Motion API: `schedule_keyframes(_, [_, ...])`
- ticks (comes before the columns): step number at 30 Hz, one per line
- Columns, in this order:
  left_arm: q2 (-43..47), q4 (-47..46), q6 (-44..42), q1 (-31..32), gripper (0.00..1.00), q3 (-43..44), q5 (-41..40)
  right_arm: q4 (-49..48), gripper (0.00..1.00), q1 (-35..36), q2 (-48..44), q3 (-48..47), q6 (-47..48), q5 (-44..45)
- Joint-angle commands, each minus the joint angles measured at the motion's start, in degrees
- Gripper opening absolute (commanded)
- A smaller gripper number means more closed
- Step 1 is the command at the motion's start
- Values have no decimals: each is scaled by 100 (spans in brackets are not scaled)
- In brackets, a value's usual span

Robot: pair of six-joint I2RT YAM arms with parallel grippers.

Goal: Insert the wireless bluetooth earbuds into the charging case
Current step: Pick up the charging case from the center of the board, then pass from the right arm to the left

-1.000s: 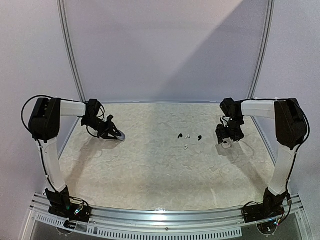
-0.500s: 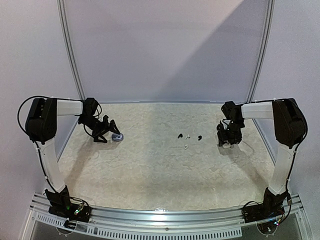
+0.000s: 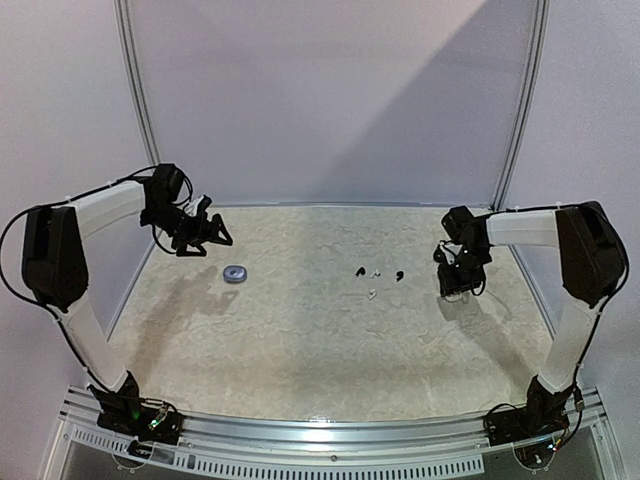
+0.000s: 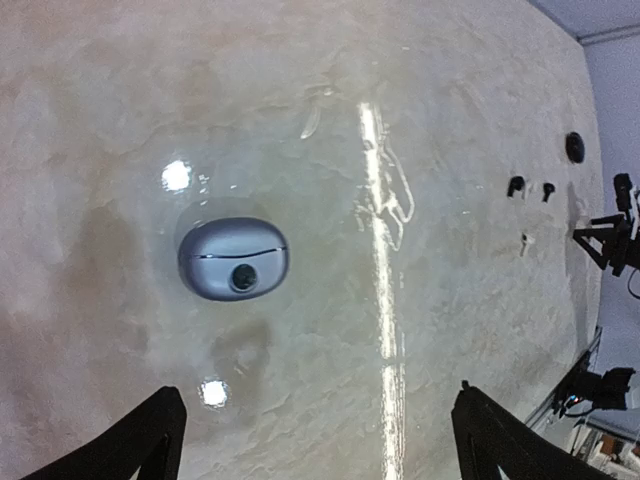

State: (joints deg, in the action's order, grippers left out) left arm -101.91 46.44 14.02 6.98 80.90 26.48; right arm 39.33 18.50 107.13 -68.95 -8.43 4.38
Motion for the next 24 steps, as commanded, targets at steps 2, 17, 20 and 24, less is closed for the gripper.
schedule_keyframes(2, [751,175,-756,450,91,141,659,-1136,20,1472,-1756,575,1002,576])
schedule_keyframes(17, [3056,-1959,-736,2595,90,-1116,1280,-3027,19,5053,-1927,-620,3169,1971])
schedule_keyframes(20, [3083,-2000,-652,2939,90,-1286,1099,-3005,19,5288,-1629,-1019,3225,1926])
schedule_keyframes(24, [3120,-2135,-508,3271,86,-1454,923,-2983,19,5488,-1337,-1408,3295,1939])
